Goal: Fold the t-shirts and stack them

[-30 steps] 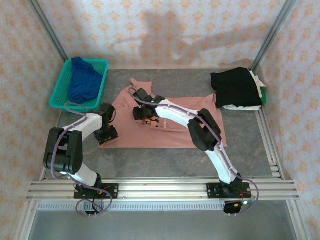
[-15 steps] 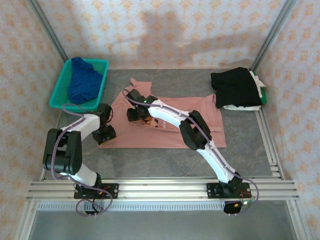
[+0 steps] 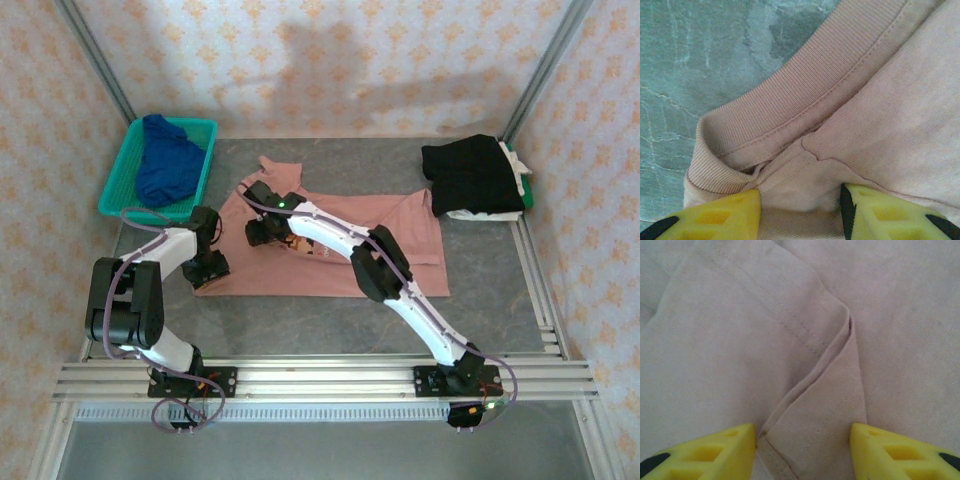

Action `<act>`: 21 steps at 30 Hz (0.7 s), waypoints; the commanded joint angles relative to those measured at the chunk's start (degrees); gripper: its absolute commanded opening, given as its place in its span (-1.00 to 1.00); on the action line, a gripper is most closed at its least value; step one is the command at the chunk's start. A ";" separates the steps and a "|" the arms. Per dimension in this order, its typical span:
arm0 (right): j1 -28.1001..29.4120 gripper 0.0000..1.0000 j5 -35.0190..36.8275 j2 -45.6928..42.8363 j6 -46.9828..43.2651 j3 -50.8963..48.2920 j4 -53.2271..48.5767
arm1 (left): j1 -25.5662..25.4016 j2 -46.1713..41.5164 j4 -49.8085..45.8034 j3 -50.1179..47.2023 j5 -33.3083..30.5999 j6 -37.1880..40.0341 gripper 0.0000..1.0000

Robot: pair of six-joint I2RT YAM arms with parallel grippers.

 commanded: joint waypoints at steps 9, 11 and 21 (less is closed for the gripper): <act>0.82 -0.78 7.44 -1.47 -2.01 2.46 -5.62 | 0.92 0.33 -1.93 -0.13 -1.84 1.22 -0.09; 0.81 -0.80 7.63 -3.02 -1.82 1.51 -5.47 | 0.91 0.13 -2.12 -0.19 -2.26 1.14 -0.10; -1.07 -0.83 9.55 -10.69 -0.21 -6.48 -3.06 | 1.09 -1.76 -1.90 -3.36 -4.61 -0.35 -0.22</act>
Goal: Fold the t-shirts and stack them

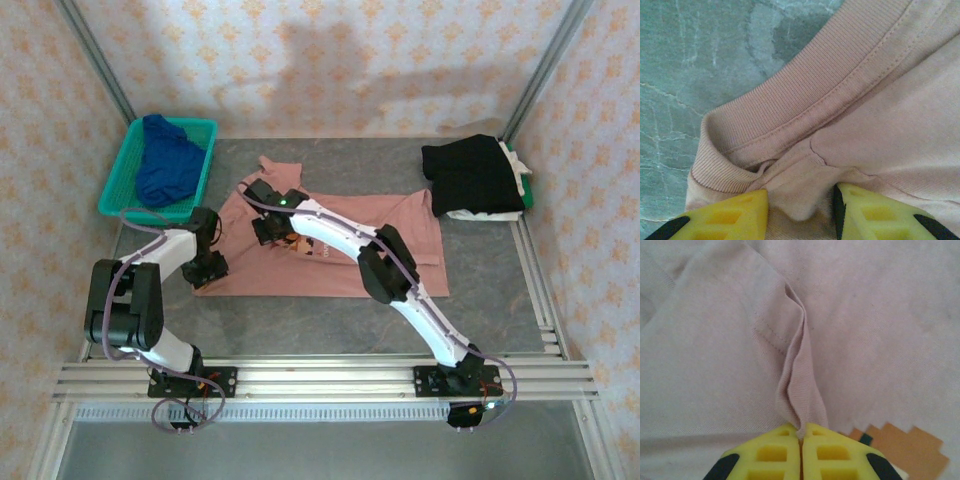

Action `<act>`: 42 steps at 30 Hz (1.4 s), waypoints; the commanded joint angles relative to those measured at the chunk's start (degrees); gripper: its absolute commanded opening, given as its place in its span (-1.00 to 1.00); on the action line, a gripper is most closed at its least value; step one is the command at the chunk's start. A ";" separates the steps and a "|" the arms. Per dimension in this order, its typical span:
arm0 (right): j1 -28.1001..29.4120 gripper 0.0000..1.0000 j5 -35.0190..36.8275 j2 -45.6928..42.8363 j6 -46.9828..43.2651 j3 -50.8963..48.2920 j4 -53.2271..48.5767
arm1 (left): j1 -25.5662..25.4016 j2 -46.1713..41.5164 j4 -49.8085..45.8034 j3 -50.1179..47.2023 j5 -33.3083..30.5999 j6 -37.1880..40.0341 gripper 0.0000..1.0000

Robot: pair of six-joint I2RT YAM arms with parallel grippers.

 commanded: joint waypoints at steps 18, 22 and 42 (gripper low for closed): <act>-6.48 -0.28 8.78 -18.74 4.19 -20.13 -0.37 | 0.96 -4.69 -6.11 0.30 -5.04 -0.75 0.11; -6.54 -0.25 12.77 -30.28 8.11 -39.61 3.48 | -2.26 -8.44 -8.37 4.38 -6.75 -0.78 0.23; -19.72 -0.48 19.23 -43.76 19.27 -68.00 4.67 | -11.31 4.83 -1.10 4.22 -3.67 -3.19 0.21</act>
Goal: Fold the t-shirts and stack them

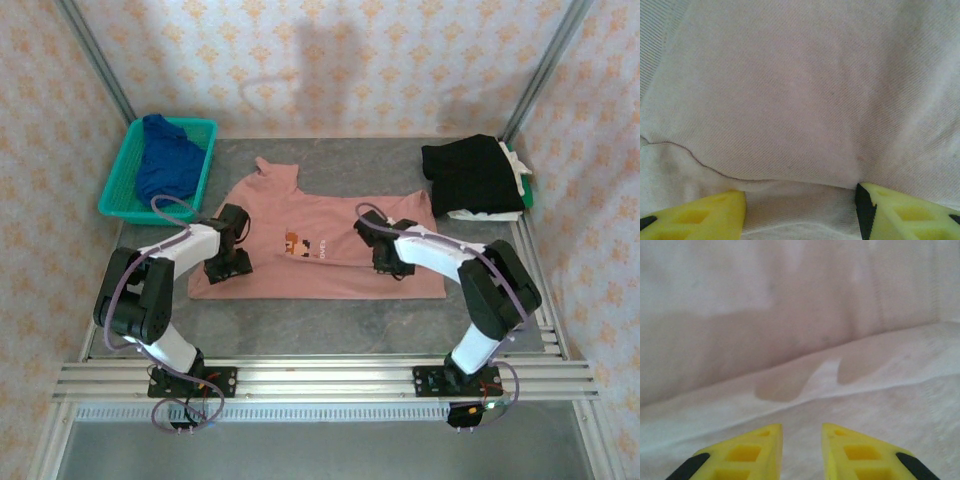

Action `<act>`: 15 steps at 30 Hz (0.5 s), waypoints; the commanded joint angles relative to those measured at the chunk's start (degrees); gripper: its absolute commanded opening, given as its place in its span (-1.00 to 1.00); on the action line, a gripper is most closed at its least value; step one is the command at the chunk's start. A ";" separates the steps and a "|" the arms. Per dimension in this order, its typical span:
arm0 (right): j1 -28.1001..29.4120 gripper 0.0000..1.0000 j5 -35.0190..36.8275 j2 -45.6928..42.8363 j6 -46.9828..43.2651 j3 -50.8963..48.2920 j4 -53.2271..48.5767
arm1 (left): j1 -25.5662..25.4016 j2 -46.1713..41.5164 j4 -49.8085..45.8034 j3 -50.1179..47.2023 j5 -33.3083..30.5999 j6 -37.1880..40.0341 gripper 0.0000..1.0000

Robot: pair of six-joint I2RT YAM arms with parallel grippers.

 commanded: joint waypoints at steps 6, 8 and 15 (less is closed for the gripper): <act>-5.53 -0.51 1.60 6.67 -0.20 7.57 -2.51 | 0.10 0.63 -1.86 -0.29 -3.98 0.26 0.22; -6.06 -0.54 0.94 7.32 -0.30 8.52 -2.75 | 0.02 0.69 -2.11 -0.25 -4.14 0.37 0.22; -5.31 -0.46 -4.47 -2.41 2.51 1.47 -1.13 | 0.09 0.33 -2.37 0.14 -3.86 0.46 0.22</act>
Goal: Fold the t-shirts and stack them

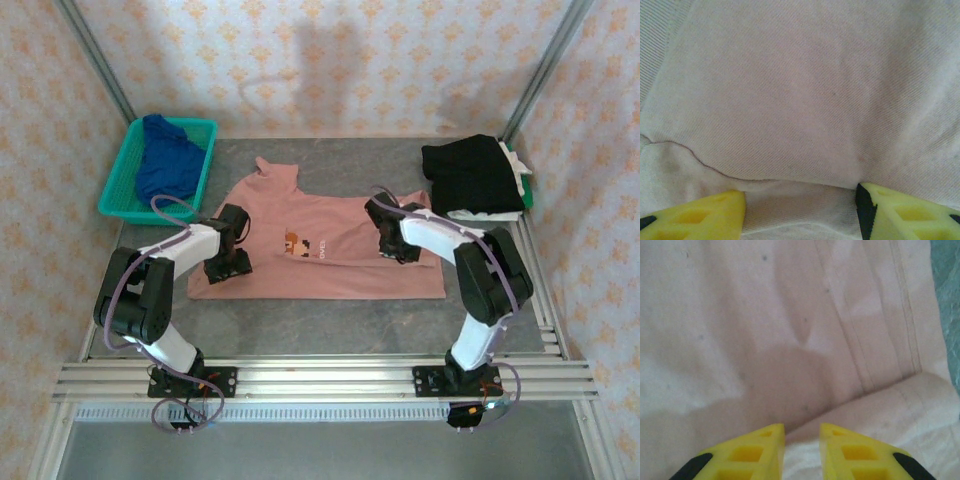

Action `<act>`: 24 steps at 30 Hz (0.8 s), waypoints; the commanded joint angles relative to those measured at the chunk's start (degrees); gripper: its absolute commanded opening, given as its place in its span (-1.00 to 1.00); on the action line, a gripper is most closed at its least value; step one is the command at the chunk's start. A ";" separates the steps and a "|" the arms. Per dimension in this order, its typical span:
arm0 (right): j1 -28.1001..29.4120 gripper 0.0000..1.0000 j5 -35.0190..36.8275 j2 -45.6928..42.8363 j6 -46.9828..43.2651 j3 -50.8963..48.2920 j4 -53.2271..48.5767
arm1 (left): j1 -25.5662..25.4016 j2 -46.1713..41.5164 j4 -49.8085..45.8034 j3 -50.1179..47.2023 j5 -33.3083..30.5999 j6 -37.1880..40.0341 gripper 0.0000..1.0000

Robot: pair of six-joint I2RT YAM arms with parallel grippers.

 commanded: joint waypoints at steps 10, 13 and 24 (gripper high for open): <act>0.71 -0.51 -2.81 -2.43 2.57 -5.53 2.84 | 0.10 1.18 -2.56 2.05 -2.67 0.53 0.22; -0.60 -0.53 -2.72 -0.34 1.71 -3.05 2.91 | 0.10 1.14 -2.65 1.93 -2.93 2.10 0.22; -2.17 -0.54 1.08 7.83 -1.24 9.35 -1.89 | 0.09 0.97 -2.81 1.10 -3.72 2.37 0.23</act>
